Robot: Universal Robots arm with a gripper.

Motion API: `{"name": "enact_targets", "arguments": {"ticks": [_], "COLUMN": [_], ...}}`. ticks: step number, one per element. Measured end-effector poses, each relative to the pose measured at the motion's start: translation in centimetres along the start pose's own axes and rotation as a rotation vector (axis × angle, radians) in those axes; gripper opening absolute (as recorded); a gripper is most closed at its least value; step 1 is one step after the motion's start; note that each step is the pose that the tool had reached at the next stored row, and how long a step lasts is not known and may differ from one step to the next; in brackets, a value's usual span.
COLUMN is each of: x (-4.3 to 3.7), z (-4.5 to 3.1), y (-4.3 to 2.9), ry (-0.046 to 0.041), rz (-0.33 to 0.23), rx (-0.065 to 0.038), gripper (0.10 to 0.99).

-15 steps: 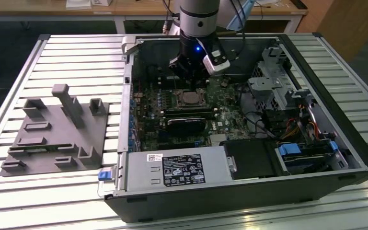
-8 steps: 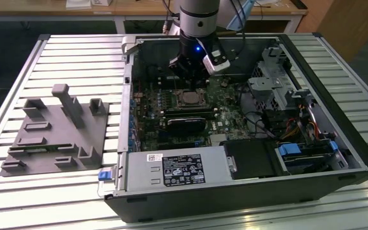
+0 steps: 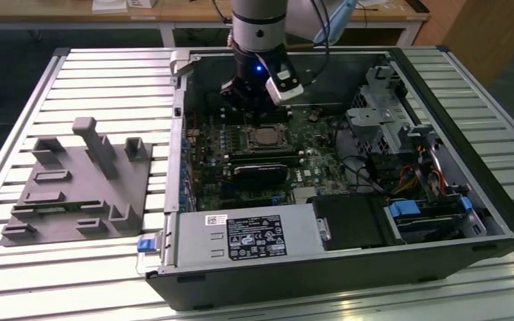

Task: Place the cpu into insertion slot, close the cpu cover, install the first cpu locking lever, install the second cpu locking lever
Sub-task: 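Install the first cpu locking lever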

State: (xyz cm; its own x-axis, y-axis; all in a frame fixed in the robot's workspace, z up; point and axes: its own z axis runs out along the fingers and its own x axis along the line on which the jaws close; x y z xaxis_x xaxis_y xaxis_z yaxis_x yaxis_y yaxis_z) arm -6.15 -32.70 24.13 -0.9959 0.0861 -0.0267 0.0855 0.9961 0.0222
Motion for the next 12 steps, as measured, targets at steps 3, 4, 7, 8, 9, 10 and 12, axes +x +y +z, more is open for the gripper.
{"name": "enact_targets", "arguments": {"ticks": [3,4,7,8,9,10,12], "x": [0.74,0.95,1.64,1.89,2.1,2.26,2.49], "z": [-0.02,-0.02,-0.05,-0.05,-0.06,-0.06,-0.08], "y": [-0.06,-0.08,-0.14,-0.16,-0.18,-0.19,-0.21], "ry": [-0.0002,-0.0002,-0.0005,-0.0005,-0.0004,-0.0001,0.0014], "rz": [0.0,0.0,0.0,0.0,0.0,0.0,0.001], "rx": [0.0,0.0,0.0,-0.001,-0.001,-0.005,-0.021], "gripper": [0.106,0.106,0.106,0.106,0.106,0.106,0.106]}}
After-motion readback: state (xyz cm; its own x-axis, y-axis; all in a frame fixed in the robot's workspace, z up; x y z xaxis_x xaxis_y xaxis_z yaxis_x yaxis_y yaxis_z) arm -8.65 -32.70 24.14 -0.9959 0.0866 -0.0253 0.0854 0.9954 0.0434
